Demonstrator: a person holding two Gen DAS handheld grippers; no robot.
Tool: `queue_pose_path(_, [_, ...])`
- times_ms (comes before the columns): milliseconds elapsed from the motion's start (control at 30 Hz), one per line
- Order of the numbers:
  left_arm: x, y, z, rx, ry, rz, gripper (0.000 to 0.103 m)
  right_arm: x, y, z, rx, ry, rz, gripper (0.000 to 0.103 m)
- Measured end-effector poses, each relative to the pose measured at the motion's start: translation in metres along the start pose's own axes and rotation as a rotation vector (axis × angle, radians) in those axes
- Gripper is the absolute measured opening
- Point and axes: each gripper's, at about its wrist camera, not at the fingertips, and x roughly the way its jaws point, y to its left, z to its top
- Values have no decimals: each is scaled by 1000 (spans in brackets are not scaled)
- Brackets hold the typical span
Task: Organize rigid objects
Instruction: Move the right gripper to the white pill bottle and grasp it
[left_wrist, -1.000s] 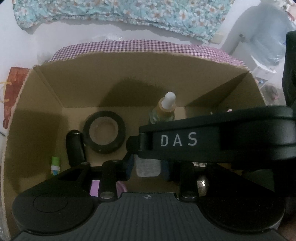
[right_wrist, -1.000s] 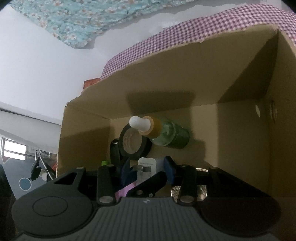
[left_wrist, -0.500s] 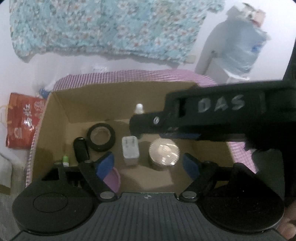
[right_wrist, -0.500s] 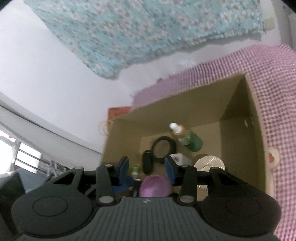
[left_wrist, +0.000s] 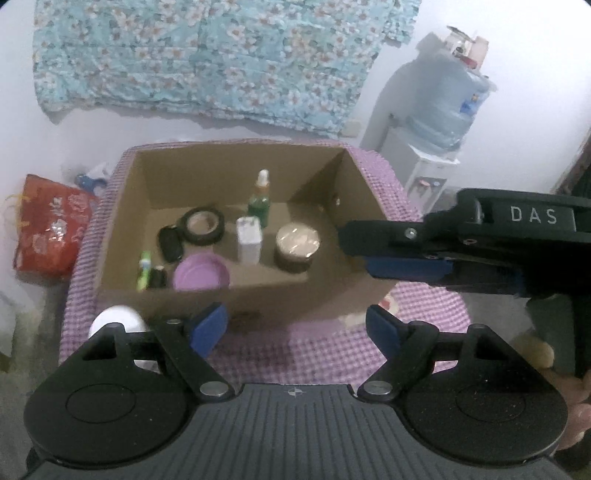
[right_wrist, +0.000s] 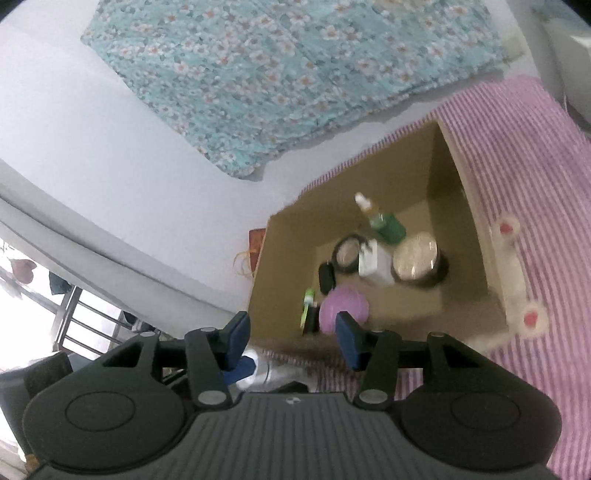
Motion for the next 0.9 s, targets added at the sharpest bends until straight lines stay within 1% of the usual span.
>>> queue_pose_path(100, [-8, 5, -13, 4, -17, 43, 83, 3, -1, -16, 28, 18, 2, 54])
queue_pose_path(233, [-14, 14, -26, -20, -14, 67, 83, 11, 0, -33, 49, 57, 6, 54])
queue_pose_path(367, [-19, 28, -36, -46, -25, 91, 83, 18, 6, -43, 36, 88, 3, 54])
queue_pose_path(633, [-21, 49, -44, -75, -48, 142, 83, 34, 25, -46, -11, 142, -8, 54])
queue_pose_path(900, [-23, 66, -50, -105, -77, 188, 83, 55, 35, -40, -27, 182, -3, 54])
